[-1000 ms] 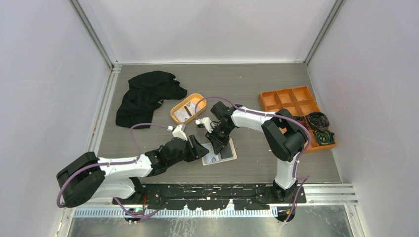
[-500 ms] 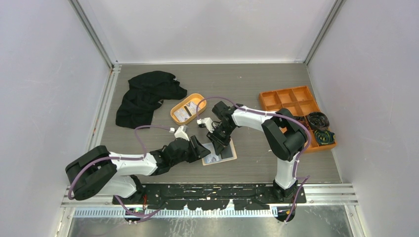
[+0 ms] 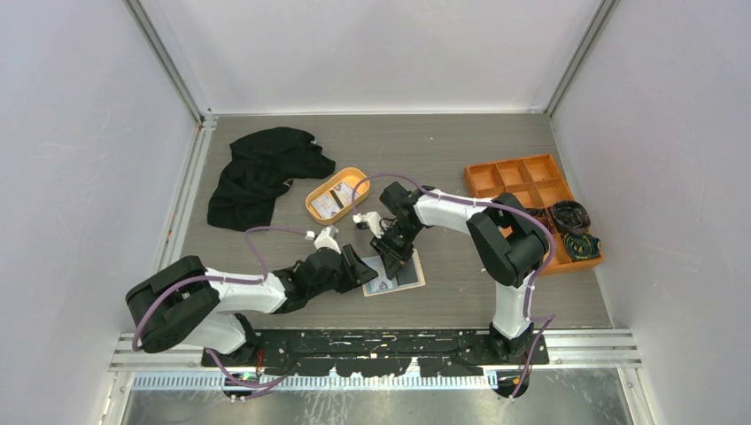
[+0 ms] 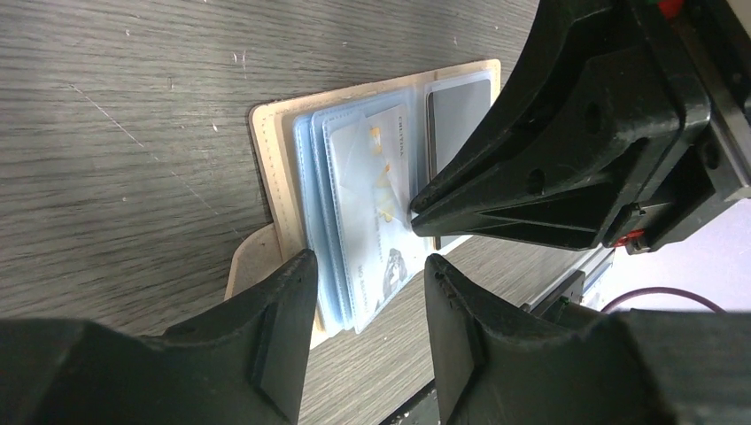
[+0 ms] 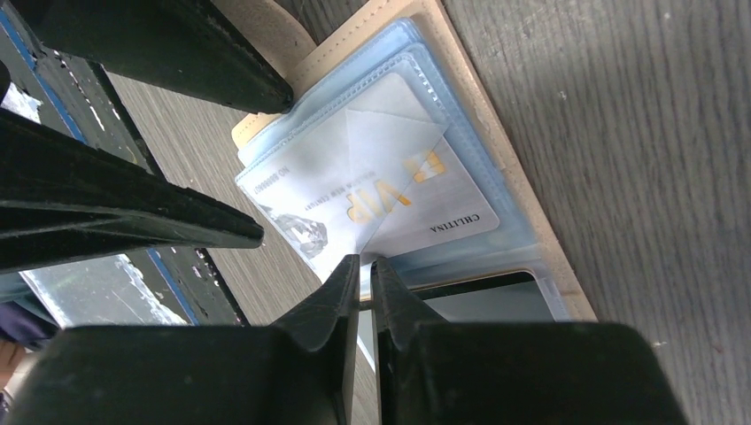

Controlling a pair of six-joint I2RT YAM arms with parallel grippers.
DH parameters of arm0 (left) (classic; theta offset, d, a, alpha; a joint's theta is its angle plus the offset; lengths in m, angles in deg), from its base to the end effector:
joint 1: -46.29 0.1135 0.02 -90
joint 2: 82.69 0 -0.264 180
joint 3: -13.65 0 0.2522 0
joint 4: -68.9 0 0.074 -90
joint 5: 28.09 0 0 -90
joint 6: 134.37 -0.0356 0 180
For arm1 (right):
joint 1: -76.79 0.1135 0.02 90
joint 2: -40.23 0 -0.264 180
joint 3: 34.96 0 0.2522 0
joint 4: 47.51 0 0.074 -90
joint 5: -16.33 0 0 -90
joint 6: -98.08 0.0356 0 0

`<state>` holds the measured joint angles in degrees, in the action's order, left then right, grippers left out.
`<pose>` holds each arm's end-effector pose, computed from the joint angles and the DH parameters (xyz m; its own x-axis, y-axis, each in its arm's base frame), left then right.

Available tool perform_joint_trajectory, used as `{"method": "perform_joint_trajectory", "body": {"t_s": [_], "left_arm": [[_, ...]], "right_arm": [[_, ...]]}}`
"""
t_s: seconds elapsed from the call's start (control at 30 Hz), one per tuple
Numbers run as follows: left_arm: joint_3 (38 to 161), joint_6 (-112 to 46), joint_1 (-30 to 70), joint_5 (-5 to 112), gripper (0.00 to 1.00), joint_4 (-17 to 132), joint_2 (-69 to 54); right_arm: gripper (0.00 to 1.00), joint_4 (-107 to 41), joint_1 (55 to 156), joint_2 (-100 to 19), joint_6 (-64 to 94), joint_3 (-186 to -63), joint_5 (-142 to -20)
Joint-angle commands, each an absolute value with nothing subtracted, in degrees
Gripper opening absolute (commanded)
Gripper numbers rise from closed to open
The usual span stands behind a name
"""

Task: Put the credit cards into the card holder
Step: Turn over the card slot in the card holder.

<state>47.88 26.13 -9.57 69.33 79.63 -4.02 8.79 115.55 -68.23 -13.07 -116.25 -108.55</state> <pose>0.1380 -0.1953 0.1351 -0.8208 -0.4551 -0.3452 -0.0398 0.6484 -0.7602 0.2521 0.2285 0.1462 -0.5189 -0.7962 -0.3111 -0.8058 0.3342 0.4888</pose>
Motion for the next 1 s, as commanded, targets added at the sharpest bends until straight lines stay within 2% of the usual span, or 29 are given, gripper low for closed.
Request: {"method": "perform_joint_trajectory", "body": {"t_s": [0.0, 0.37, 0.97], "left_arm": [[50.0, 26.74, -9.42, 68.28, 0.48, 83.58, -3.24], [49.71, 24.99, -9.52, 68.4, 0.47, 78.88, -9.82], [51.12, 25.73, -9.5, 68.05, 0.48, 80.25, -3.57]], "right_arm": [[0.16, 9.64, 115.41, -69.14, -12.52, -118.65, -109.36], [0.16, 10.66, 115.45, -70.28, -12.06, -119.46, -108.8], [0.16, 10.93, 115.45, -70.51, -12.1, -119.56, -108.7]]}}
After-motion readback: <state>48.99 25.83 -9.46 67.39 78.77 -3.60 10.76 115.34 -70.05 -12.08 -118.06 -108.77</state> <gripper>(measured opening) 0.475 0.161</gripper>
